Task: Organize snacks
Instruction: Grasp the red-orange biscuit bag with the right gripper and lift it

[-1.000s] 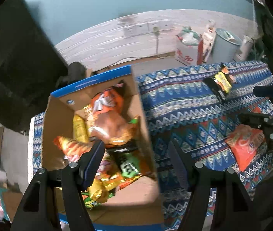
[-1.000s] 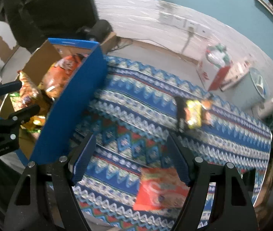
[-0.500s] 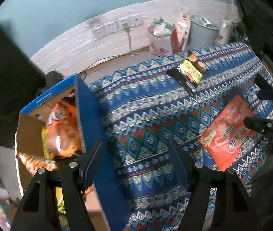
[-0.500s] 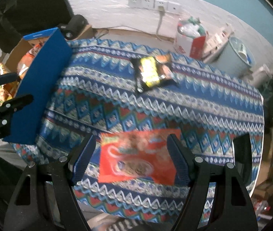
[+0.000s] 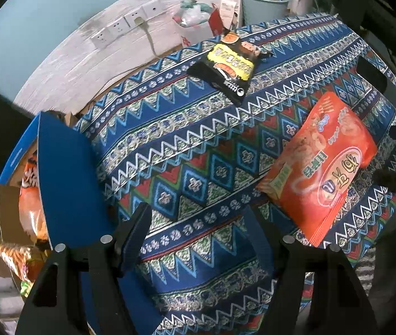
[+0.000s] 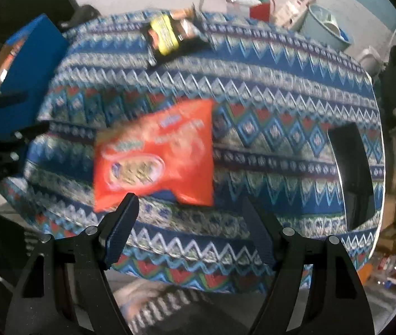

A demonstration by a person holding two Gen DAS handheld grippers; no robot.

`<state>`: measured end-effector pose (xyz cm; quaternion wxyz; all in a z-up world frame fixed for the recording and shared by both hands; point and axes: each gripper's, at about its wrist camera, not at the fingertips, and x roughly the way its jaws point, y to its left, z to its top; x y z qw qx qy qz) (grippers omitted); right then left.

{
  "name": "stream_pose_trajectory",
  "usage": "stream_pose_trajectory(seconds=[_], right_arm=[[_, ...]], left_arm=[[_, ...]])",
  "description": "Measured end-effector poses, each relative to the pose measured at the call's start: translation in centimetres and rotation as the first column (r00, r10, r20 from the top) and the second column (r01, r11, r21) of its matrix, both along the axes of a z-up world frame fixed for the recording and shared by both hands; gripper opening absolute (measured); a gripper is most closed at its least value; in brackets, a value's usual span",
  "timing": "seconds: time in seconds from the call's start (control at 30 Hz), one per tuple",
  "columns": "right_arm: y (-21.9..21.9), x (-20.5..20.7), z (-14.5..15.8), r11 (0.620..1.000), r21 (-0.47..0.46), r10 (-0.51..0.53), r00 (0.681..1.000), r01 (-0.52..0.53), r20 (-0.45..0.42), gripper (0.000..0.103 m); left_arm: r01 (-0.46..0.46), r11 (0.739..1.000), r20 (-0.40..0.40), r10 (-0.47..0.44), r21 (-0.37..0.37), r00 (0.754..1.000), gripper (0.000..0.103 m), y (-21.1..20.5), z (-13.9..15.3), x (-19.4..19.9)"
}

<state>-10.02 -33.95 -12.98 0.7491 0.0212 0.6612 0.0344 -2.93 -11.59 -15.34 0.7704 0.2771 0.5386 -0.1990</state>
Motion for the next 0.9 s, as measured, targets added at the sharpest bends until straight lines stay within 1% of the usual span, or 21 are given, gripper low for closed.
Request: stream_pose_trajectory(seconds=[0.07,0.2,0.4,0.6,0.67,0.73,0.8,0.9], right_arm=[[-0.2,0.2,-1.1,0.999,-0.034,-0.002,1.000,0.001,-0.023,0.076],[-1.3,1.0,-2.7,0.998,-0.055,-0.036,0.998,0.034,-0.047,0.076],[-3.0,3.5,-3.6,0.992,-0.065,-0.107,0.994,0.105,-0.028,0.076],[-3.0,7.3,-4.5,0.989,-0.088,-0.121,0.993,0.119,-0.016,0.075],[-3.0,8.5,-4.9,0.990,-0.077,-0.121,0.993,0.120,-0.008,0.076],[-2.6,9.5,-4.9,0.990,-0.067,-0.123,0.992,0.123,0.006,0.075],[-2.7,10.3,-4.7,0.988,-0.085,-0.128,0.992,0.128,0.009,0.075],[-3.2,10.6,-3.5,0.981,-0.092,-0.166,0.986,0.168,0.031,0.076]], left_arm=[[0.009,1.000,0.000,-0.009,0.004,1.000,0.070,-0.3,-0.1,0.0],[0.009,1.000,-0.006,-0.009,0.009,1.000,0.070,-0.4,-0.5,0.3],[-0.020,1.000,-0.030,0.020,0.004,0.999,0.070,0.4,-1.2,1.3],[-0.043,0.999,-0.048,0.042,-0.005,0.998,0.070,1.1,-1.5,1.9],[-0.047,0.999,-0.054,0.047,-0.006,0.997,0.070,1.4,-1.6,2.0],[-0.052,0.999,-0.058,0.052,-0.003,0.997,0.070,1.7,-1.8,2.1],[-0.059,0.998,-0.061,0.059,0.000,0.996,0.070,2.0,-1.9,2.2],[-0.073,0.997,-0.065,0.073,-0.007,0.995,0.070,2.6,-1.9,2.4]])
